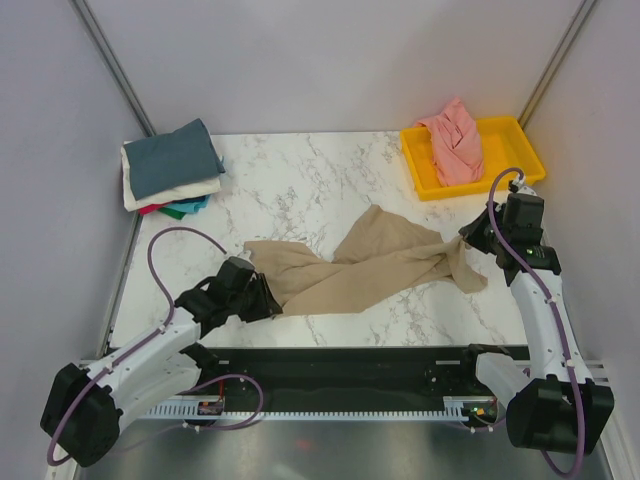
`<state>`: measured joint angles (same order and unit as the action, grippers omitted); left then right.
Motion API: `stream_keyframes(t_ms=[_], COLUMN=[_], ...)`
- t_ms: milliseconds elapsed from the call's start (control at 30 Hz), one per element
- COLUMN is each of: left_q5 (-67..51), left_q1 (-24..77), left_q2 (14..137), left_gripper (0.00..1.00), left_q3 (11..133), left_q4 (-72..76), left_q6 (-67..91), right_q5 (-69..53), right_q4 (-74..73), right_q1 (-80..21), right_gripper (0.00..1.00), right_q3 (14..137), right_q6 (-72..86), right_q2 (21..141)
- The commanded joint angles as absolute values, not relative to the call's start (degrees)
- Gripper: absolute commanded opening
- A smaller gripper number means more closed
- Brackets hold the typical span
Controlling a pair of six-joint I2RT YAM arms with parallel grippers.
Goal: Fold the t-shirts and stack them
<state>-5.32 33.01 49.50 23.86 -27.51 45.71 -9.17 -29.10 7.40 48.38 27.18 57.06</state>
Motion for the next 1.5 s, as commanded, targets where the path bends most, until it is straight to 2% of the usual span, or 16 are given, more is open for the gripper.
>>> stream_keyframes(t_ms=[0,233,467,700,1033,1233,1267,1333,1367,1467], left_q5=[-7.1,-4.1,1.5,6.2,3.6,2.3,2.0,1.8,1.6,0.5], left_q1=[34.0,38.1,40.8,42.7,42.8,42.8,42.8,42.8,42.8,42.7], left_q2=[47.7,47.0,49.4,51.9,55.0,56.8,56.8,56.8,56.8,55.6], left_gripper=[0.39,0.37,0.46,0.46,0.45,0.31,0.23,0.14,0.06,0.02], left_q3=[22.7,21.1,21.7,23.1,23.3,22.3,22.2,22.2,22.3,22.8], left_q4=[-27.9,-30.5,-32.7,-33.2,-27.0,-23.0,-22.8,-22.3,-22.4,-23.3], left_q6=[49.0,52.7,53.7,52.9,51.6,51.5,51.6,51.7,51.8,51.9], right_q5=[-8.8,-8.9,-9.1,-9.5,-9.6,-9.4,-9.3,-9.1,-9.1,-9.1], right_q4=[-27.2,-27.1,-27.1,-26.9,-26.8,-26.6,-26.6,-26.5,-26.5,-26.5], right_q1=[7.6,7.5,7.5,7.6,7.5,7.5,7.5,7.5,7.5,7.5], right_gripper=[0.0,0.0,0.0,0.0,0.0,0.0,0.0,0.0,0.0,0.0], right_q3=[48.3,48.1,48.1,48.1,48.2,47.6,47.6,47.6,47.6,47.6], right_q6=[26.6,26.5,26.6,26.5,26.5,26.5,26.5,26.4,26.4,26.5], right_q2=[56.7,57.0,56.9,57.3,57.5,57.4,57.3,57.3,57.3,57.2])
